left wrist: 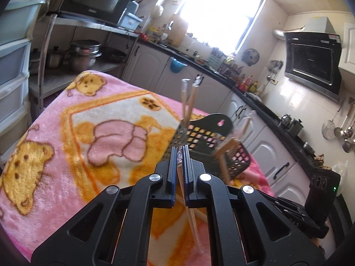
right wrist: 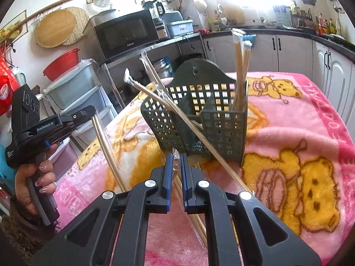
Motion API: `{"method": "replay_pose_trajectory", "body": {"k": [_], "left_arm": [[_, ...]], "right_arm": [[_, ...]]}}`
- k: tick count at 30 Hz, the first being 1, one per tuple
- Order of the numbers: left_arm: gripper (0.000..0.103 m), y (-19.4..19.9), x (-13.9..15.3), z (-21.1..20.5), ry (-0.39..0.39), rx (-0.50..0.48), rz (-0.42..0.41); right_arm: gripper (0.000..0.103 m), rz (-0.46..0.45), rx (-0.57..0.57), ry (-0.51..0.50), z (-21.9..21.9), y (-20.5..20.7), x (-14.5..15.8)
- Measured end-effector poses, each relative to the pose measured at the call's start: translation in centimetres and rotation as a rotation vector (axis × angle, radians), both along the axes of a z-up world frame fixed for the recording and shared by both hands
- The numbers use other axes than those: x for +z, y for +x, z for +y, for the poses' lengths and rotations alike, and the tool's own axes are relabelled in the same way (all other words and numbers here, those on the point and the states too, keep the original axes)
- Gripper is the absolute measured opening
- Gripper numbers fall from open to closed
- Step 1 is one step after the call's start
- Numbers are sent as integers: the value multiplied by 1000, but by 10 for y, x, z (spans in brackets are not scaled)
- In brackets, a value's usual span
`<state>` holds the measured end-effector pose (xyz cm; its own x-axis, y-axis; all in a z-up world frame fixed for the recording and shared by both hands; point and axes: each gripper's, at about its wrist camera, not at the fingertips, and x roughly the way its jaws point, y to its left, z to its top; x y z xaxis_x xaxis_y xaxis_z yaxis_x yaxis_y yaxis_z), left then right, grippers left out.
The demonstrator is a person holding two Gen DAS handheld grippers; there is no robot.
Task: Organize utensils
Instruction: 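Lift both held chopsticks up toward the green caddy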
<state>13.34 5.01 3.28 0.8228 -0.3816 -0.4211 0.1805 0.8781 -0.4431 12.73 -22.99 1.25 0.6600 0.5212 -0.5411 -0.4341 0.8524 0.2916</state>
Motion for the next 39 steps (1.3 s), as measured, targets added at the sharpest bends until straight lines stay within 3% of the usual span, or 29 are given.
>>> {"method": "replay_pose_trajectory", "body": {"k": [14,39], "left_arm": [[2,-10,25,-35,-7,-128,-61],[2,-8,87,-94,24,-256,-186]], "right_arm": [[7,-96,-30,20,-19,-15,32],[6,-306,-83,52,-56,-40,100]]}}
